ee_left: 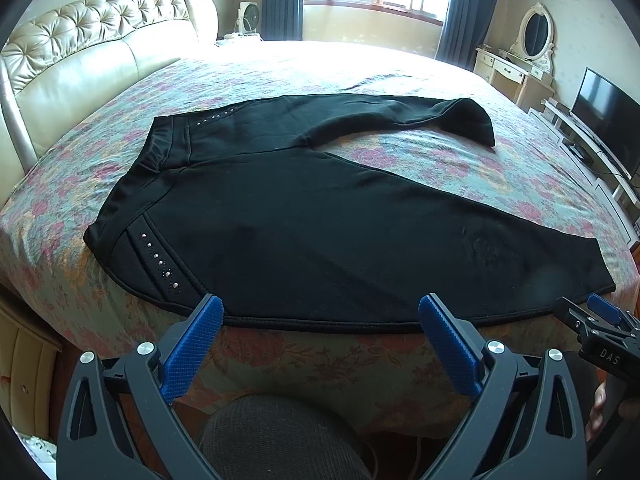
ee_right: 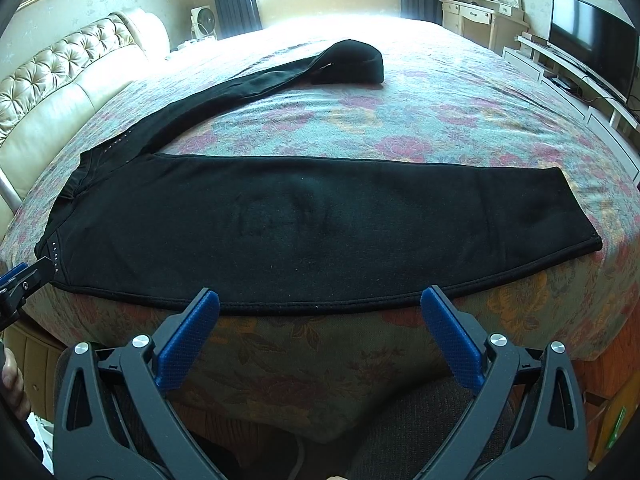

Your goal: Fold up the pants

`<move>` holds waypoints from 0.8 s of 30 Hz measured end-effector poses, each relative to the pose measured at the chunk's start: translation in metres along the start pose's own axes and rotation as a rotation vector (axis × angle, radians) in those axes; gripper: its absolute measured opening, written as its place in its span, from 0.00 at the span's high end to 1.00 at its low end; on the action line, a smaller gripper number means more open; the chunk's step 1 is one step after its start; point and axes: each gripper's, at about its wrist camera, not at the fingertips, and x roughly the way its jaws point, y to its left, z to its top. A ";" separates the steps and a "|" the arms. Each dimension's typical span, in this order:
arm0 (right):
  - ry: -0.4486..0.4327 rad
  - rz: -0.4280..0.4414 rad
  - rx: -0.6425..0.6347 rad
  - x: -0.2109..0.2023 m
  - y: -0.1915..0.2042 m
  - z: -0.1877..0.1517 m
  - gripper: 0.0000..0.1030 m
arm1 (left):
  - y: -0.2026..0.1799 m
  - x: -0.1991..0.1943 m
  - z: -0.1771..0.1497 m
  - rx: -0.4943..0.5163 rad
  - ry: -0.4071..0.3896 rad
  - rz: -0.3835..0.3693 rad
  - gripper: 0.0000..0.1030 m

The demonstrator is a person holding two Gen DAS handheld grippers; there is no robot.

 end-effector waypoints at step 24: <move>0.054 0.026 -0.023 0.025 0.006 0.014 0.02 | 0.022 0.025 0.020 0.009 0.036 -0.002 0.05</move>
